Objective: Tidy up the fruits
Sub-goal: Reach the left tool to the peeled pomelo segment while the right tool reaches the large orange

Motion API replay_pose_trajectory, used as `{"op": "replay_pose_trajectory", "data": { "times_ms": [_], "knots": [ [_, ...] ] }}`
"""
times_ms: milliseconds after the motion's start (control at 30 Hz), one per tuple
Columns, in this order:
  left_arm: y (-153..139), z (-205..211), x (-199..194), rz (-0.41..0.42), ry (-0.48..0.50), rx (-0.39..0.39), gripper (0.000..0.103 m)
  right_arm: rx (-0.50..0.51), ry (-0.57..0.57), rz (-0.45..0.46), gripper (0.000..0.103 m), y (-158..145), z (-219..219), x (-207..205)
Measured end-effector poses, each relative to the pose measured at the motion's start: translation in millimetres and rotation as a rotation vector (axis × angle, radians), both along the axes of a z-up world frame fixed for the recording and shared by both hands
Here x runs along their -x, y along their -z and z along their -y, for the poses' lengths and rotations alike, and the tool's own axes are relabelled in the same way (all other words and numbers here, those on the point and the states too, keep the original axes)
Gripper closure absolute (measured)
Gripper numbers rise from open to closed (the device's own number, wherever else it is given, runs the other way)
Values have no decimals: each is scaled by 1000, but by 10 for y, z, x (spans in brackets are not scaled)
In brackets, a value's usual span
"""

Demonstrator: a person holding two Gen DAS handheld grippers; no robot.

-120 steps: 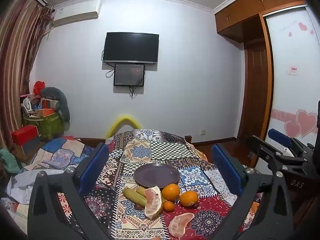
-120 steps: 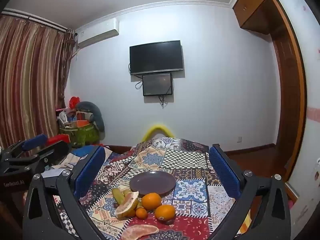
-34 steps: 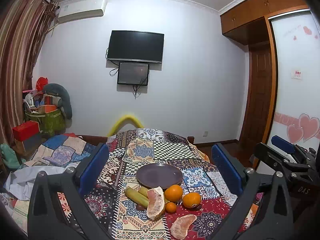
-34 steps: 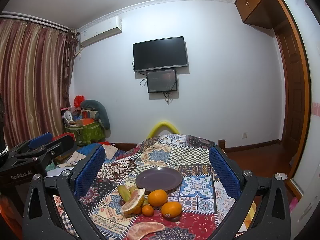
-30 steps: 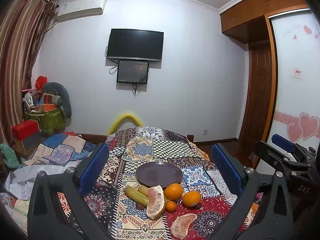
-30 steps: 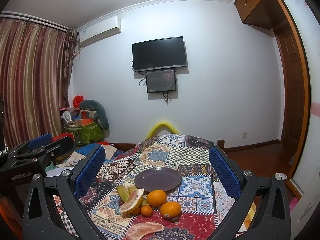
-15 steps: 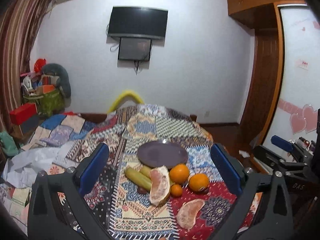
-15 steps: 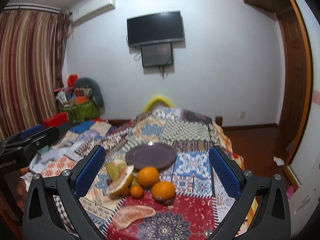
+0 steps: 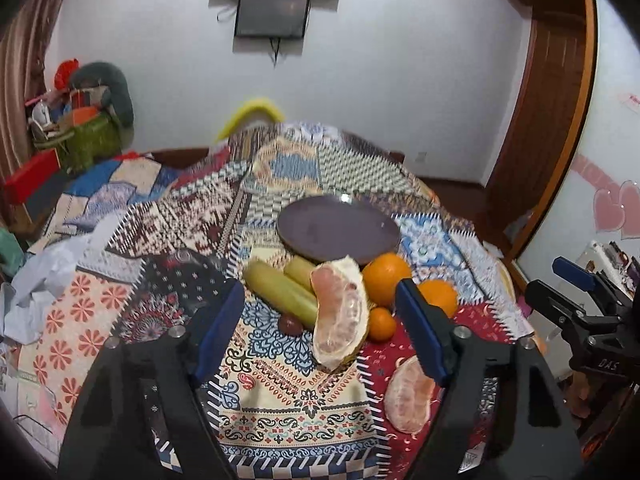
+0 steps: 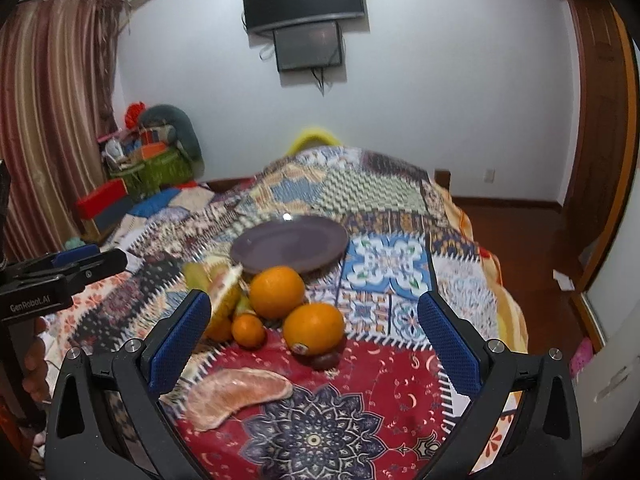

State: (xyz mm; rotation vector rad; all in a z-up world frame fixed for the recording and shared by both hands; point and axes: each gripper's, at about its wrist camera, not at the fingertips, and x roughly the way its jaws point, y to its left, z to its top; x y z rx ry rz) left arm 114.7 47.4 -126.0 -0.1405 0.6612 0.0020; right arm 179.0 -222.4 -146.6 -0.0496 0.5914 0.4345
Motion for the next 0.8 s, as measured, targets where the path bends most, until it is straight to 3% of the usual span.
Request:
{"op": "replay_pose_trajectory", "data": {
  "times_ms": [300,633,800],
  "knots": [
    [333,61,-334,-100,13,1,29,36,-20,-98,21,318,-24,-267],
    [672,113,-725,-197,45,63,29,50,-56,-187,21,577,-96,-529],
    [760,211,-835,-216,69,39,29,68,-75,-199,21,647,-164,-592]
  ]
}}
